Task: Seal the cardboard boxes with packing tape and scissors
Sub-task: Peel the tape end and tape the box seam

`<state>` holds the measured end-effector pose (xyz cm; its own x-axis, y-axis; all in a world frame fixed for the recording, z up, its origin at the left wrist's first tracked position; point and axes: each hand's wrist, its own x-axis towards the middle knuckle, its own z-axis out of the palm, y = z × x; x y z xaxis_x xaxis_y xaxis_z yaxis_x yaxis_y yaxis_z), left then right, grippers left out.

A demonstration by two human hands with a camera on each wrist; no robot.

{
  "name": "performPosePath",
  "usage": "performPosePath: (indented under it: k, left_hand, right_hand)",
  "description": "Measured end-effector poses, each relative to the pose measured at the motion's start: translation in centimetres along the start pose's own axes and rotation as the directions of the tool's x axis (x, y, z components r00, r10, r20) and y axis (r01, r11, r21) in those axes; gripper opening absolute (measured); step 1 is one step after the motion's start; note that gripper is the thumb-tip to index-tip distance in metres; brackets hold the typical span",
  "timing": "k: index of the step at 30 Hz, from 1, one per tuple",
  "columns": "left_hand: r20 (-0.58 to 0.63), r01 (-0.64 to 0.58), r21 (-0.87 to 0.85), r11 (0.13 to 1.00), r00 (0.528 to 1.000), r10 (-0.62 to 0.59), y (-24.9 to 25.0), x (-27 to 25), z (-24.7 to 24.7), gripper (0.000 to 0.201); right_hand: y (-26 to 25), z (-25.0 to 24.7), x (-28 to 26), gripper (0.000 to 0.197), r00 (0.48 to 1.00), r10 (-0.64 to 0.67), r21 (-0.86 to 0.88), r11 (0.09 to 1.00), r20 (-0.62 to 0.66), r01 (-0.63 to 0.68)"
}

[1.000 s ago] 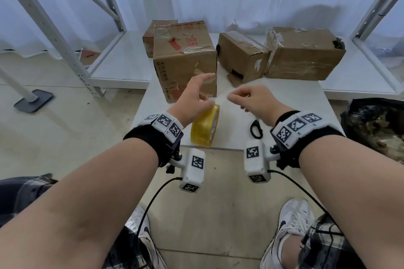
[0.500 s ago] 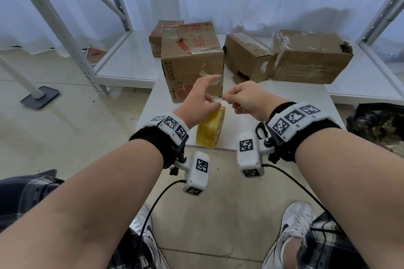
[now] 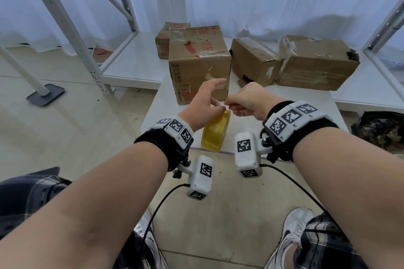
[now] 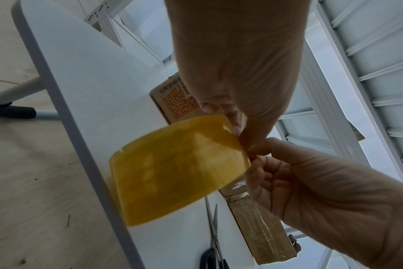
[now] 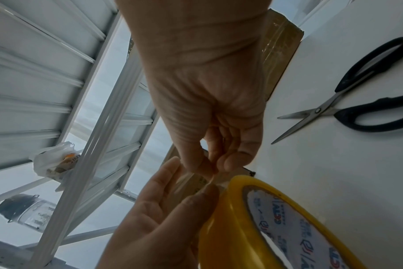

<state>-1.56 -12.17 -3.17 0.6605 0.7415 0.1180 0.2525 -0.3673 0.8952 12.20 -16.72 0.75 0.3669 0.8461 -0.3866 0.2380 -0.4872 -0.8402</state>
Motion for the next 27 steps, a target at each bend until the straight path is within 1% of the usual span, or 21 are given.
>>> performPosePath:
  k: [5,8,10,12,14,16,19,22,24,27]
  left_hand:
    - [-0.009,-0.002,0.024,1.000,1.000,0.003,0.0,0.0,0.0,0.065]
    - [-0.013,-0.008,0.050,0.999,1.000,0.009,0.1,-0.1,0.0,0.067]
    - [-0.009,-0.026,0.088,0.996,1.000,0.027,0.2,0.0,-0.1,0.068]
    - [-0.005,-0.036,0.134,0.990,0.999,0.037,0.2,0.0,-0.3,0.069]
    - [0.005,-0.032,0.177,0.984,0.999,0.032,0.2,0.1,-0.1,0.073]
    - [0.018,-0.036,0.211,0.977,0.999,0.033,0.4,0.1,0.2,0.079]
    - [0.009,-0.050,0.263,0.964,0.999,0.049,0.7,0.2,0.1,0.086]
    - [0.012,-0.063,0.228,0.972,0.998,0.062,1.1,0.2,-0.8,0.090]
    - [0.033,-0.039,0.219,0.975,0.999,0.033,1.2,0.1,-1.4,0.091]
    - [0.064,0.052,0.196,0.979,0.996,-0.066,1.0,0.1,-1.7,0.097]
  right_hand:
    - [-0.3,0.1,-0.4,0.016,0.998,-0.048,-0.005,0.999,0.028,0.048]
    - [-0.3,0.0,-0.6,0.011,0.997,-0.073,-0.019,0.997,0.038,0.073]
    - [-0.2,0.1,-0.7,0.005,0.997,-0.067,-0.040,0.997,0.029,0.068]
    - [-0.1,0.2,-0.7,0.010,0.998,-0.063,-0.041,0.997,0.000,0.063]
    - [-0.1,0.2,-0.9,0.007,0.998,-0.053,-0.016,0.998,-0.015,0.052]
    - [-0.1,0.2,-0.7,0.017,0.998,-0.037,0.029,0.999,-0.045,0.039]
    - [-0.1,0.2,-0.1,0.021,0.994,-0.003,0.062,0.998,-0.108,0.010]
    - [0.2,-0.2,0.8,0.025,0.987,0.028,0.068,0.998,-0.159,-0.018]
    - [0.8,-0.5,1.3,0.023,0.987,0.020,0.014,1.000,-0.161,-0.018]
    - [1.3,-1.1,1.4,0.023,0.983,-0.045,-0.086,0.996,-0.176,0.030]
